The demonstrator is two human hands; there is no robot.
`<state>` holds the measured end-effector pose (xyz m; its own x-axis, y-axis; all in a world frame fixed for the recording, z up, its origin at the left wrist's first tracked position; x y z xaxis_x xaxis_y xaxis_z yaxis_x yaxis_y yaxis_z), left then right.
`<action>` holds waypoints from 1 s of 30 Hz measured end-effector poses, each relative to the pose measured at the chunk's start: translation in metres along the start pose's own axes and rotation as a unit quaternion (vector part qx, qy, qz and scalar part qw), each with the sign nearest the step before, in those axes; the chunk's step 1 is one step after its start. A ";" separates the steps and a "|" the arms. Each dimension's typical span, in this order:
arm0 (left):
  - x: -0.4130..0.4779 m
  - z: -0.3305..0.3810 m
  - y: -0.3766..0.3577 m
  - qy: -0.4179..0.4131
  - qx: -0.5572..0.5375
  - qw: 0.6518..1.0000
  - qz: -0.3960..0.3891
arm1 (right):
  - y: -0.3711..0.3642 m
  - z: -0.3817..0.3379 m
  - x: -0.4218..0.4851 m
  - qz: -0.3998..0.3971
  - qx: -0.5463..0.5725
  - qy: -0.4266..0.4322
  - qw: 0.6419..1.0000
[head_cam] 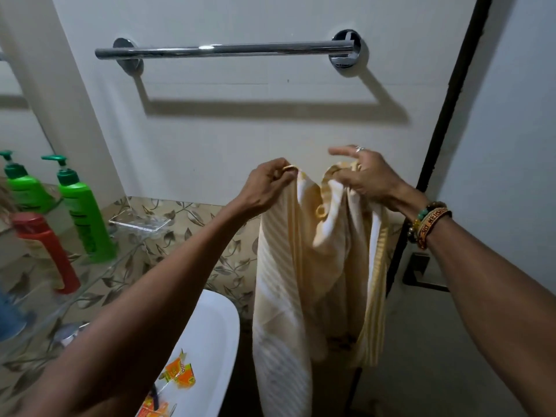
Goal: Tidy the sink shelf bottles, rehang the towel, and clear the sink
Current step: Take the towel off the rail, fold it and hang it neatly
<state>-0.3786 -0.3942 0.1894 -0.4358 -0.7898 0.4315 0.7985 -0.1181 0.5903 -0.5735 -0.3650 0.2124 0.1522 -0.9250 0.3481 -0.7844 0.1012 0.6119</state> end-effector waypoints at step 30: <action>-0.031 -0.061 0.033 0.087 0.260 0.961 -0.044 | 0.034 0.063 -0.020 0.156 0.038 -0.126 0.979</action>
<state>-0.3135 -0.4106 0.1543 -0.3804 -0.8844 0.2704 0.4263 0.0918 0.8999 -0.6409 -0.3659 0.1811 -0.2472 -0.9153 0.3180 -0.8133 0.3744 0.4453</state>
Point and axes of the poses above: each hand's wrist, its own x-axis towards the middle knuckle, its own y-axis out of the back of the hand, z = x × y, the point moved 9 cm from there along x, towards the middle knuckle, and after that the axes turned 6 degrees about -z, right-handed, at the moved point
